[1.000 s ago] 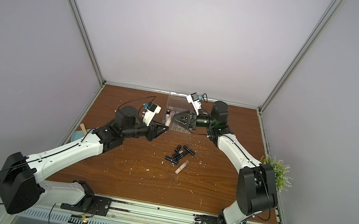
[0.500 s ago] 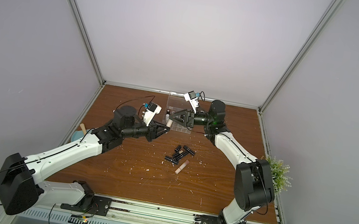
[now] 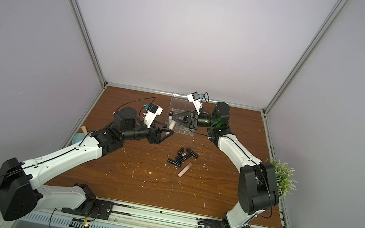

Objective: Arrange the lipsticks in the organizer
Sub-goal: Pick up the lipstick at the center of the board, then place the lipstick in the storage box.

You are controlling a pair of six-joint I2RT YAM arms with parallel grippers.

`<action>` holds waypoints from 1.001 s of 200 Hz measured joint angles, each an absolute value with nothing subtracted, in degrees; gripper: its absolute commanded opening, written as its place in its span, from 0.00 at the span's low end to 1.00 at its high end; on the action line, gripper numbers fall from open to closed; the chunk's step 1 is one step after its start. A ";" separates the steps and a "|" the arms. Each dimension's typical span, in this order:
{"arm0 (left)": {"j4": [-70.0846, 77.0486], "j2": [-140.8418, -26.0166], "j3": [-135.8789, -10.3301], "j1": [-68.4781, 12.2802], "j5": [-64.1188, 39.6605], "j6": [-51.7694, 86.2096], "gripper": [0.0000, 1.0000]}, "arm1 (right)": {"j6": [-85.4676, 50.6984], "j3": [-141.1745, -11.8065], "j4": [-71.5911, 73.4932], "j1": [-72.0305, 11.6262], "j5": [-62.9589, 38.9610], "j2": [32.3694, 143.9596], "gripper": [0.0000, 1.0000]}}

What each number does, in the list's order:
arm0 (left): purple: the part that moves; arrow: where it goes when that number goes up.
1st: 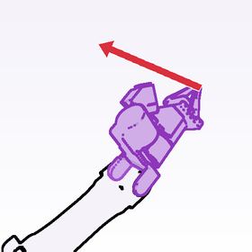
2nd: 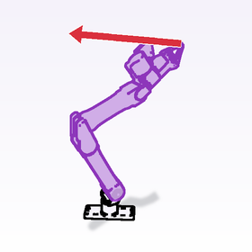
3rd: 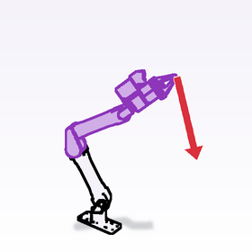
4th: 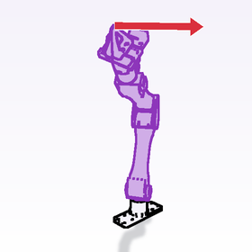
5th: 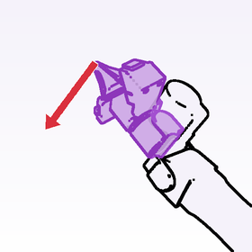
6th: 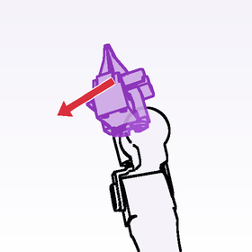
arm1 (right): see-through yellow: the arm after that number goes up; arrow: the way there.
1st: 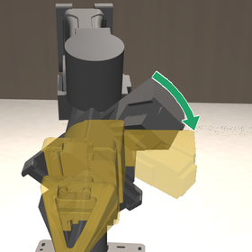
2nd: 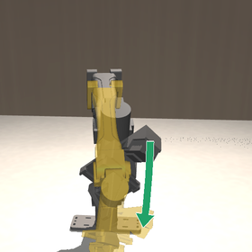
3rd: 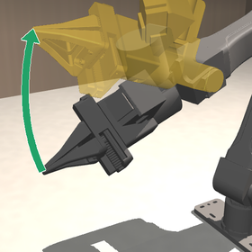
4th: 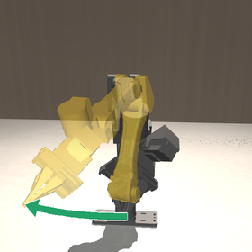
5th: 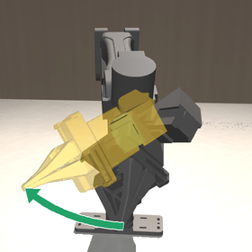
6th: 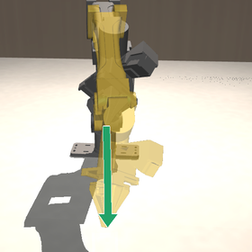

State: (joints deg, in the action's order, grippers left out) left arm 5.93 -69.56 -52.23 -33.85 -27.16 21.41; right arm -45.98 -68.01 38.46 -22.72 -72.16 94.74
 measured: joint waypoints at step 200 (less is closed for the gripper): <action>-0.25 -59.57 -48.25 -33.85 -7.05 17.72 0.85 | -8.19 -83.68 11.18 -33.06 -15.05 110.61 0.02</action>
